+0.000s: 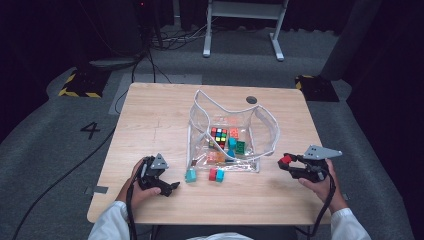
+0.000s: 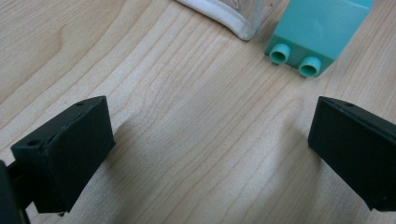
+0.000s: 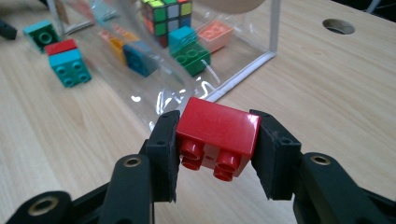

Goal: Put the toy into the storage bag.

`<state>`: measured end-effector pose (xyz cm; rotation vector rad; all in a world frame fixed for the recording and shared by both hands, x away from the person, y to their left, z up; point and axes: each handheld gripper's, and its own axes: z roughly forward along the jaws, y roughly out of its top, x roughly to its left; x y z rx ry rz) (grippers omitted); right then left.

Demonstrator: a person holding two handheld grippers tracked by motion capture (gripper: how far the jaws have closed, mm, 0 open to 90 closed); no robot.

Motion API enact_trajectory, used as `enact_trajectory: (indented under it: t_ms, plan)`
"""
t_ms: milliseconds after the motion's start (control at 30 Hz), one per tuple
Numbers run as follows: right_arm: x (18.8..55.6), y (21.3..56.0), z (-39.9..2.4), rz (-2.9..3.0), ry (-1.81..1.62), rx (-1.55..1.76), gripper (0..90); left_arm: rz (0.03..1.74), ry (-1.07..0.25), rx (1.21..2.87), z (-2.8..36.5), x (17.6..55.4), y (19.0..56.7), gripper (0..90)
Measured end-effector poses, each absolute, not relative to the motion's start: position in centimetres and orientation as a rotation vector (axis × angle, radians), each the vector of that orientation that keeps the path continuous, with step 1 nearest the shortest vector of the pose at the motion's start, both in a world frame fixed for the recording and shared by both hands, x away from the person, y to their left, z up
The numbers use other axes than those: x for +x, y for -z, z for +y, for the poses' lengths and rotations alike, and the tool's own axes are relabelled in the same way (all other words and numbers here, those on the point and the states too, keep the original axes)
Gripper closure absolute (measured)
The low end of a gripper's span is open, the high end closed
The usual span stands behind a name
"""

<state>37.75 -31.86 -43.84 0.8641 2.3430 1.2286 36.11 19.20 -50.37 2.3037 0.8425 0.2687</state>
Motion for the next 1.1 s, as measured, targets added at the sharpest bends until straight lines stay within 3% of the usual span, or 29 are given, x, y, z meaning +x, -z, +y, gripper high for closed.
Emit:
enact_trajectory:
  t_ms: [233,600,1100]
  plan:
    - [39.4,41.6,-32.2,2.292,-1.212,0.857,55.5,0.842,-0.268,2.303,19.2,36.1,50.4,0.2]
    - [41.4,34.9,-32.1,2.239,-1.225,0.743,55.6,0.848,-0.266,2.303,19.2,36.1,50.4,0.1]
    - [44.2,31.5,-29.6,2.251,-1.274,0.716,55.6,0.849,-0.271,2.303,19.2,36.1,50.4,0.3]
